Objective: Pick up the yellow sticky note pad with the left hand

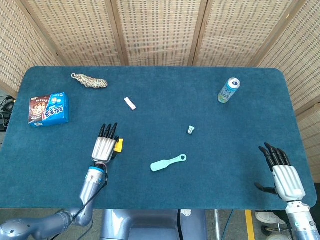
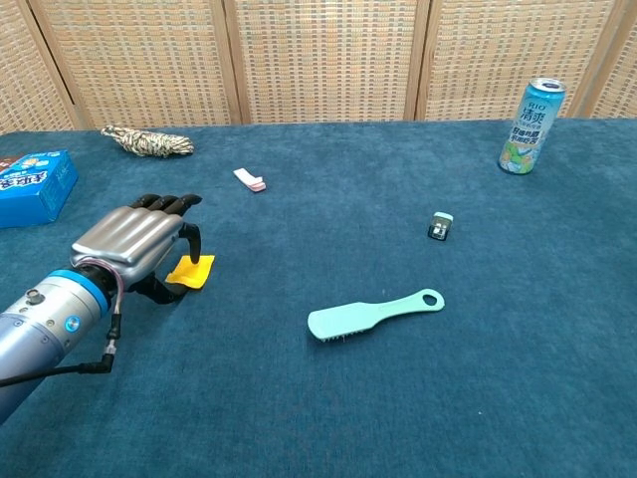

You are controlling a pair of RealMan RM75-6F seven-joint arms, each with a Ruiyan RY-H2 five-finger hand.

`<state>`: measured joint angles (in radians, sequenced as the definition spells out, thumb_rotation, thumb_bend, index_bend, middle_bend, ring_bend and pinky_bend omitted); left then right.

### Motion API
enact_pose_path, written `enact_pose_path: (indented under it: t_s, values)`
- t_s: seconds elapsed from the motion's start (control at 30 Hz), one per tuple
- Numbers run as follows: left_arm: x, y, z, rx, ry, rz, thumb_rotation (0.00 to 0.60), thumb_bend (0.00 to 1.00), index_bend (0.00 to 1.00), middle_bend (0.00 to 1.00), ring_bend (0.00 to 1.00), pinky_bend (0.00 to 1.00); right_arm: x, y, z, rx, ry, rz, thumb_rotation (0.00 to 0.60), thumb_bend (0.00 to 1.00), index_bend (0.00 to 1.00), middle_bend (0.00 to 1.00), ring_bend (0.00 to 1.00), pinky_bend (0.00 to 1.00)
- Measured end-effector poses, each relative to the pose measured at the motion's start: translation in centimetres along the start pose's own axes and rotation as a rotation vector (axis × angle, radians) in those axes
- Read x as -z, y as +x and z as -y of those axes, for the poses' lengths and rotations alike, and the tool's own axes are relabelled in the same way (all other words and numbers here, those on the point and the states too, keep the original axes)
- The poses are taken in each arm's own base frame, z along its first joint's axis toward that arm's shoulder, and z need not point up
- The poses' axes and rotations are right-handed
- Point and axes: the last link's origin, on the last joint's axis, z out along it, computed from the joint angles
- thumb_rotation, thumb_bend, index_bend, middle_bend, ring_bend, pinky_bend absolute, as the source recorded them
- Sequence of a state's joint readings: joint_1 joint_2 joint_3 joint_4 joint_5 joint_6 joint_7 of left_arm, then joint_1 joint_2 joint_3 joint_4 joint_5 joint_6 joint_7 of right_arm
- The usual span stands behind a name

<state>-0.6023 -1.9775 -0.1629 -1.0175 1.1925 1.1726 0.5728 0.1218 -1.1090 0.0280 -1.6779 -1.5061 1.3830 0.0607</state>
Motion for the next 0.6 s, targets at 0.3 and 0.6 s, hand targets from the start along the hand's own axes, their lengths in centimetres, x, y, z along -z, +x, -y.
enact_pose_path:
  t_s: [0.3, 0.6]
  values:
    - [-0.06, -0.02, 0.0, 0.008, -0.004, -0.009, 0.6, 0.31, 0.56, 0.0, 0.0, 0.0, 0.0, 0.02, -0.05, 0.0, -0.001, 0.001, 0.6, 0.0, 0.0, 0.0, 0.0, 0.0]
    - [0.01, 0.06, 0.45, 0.004, -0.001, -0.008, 0.6, 0.35, 0.59, 0.0, 0.0, 0.0, 0.03, 0.03, -0.03, -0.001, 0.0, 0.001, 0.6, 0.0, 0.0, 0.0, 0.0, 0.0]
